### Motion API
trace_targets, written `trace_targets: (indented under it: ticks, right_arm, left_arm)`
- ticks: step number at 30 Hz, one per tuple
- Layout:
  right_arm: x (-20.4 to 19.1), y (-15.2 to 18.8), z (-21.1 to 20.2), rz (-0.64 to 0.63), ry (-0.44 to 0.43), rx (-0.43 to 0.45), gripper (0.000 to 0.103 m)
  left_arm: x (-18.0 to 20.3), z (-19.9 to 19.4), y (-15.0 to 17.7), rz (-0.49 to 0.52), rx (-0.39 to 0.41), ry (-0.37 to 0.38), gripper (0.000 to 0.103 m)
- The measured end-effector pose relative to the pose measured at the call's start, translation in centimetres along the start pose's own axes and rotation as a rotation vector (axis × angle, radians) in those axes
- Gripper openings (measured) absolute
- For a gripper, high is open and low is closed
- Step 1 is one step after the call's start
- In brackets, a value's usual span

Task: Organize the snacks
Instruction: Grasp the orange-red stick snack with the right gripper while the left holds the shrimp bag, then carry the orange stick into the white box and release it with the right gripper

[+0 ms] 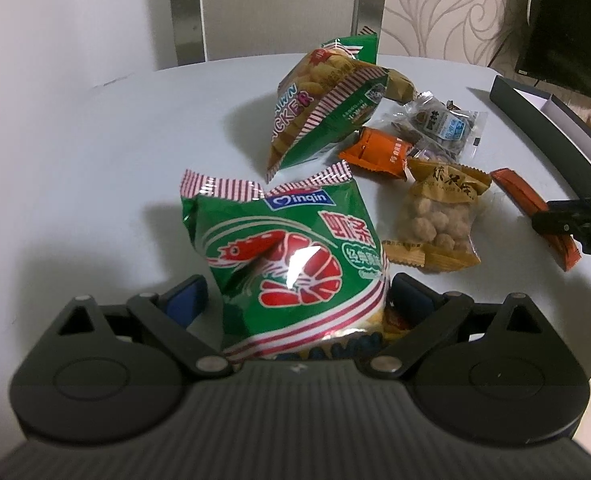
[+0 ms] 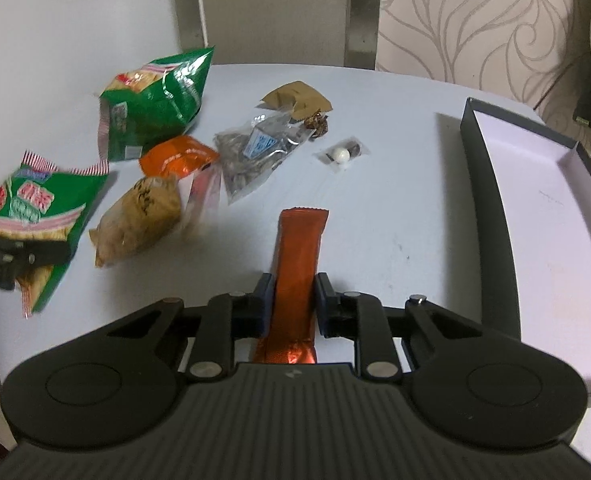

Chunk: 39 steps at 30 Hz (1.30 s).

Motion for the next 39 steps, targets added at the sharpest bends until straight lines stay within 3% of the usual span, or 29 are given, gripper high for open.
trace_targets:
  ticks: [3, 17, 19, 20, 23, 32, 39]
  right_arm:
    - [-0.1, 0.1, -0.1, -0.009, 0.029, 0.005, 0.030]
    - [-0.2, 0.0, 0.0, 0.004, 0.061, -0.024, 0.031]
    - [-0.4, -0.1, 0.0, 0.001, 0.071, -0.031, 0.031]
    - [-0.4, 0.0, 0.0, -0.001, 0.075, -0.034, 0.031]
    - [-0.8, -0.1, 0.1, -0.003, 0.087, -0.049, 0.030]
    - [-2.6, -0.1, -0.1, 0.030, 0.074, -0.095, 0.025]
    - [-2.4, -0.1, -0.6, 0.177, 0.011, -0.104, 0.025]
  left_arm:
    - [0.1, 0.2, -0.1, 0.012, -0.012, -0.006, 0.103]
    - [-0.2, 1.2, -0.9, 0.046, 0.000, 0.009, 0.101]
    - [-0.2, 1.1, -1.0, 0.062, 0.014, 0.019, 0.093]
    - [-0.2, 1.0, -1.1, 0.074, 0.025, 0.023, 0.082]
    - [-0.3, 0.9, -1.5, 0.083, 0.026, 0.065, 0.076]
    - [-1.1, 1.5, -2.6, 0.054, -0.002, 0.130, 0.069]
    - [-2.0, 1.5, -3.2, 0.020, -0.016, 0.093, 0.067]
Point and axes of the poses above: each gripper's, at about its wrist camera, not at the fingertips, and z roughly the way its jaws point, x to its right, y to its underside, the point moved 7 cm from there along z, roughly the way its jaws point, and after that the axes turned 8 degrees about x, right-handed, at the moved point
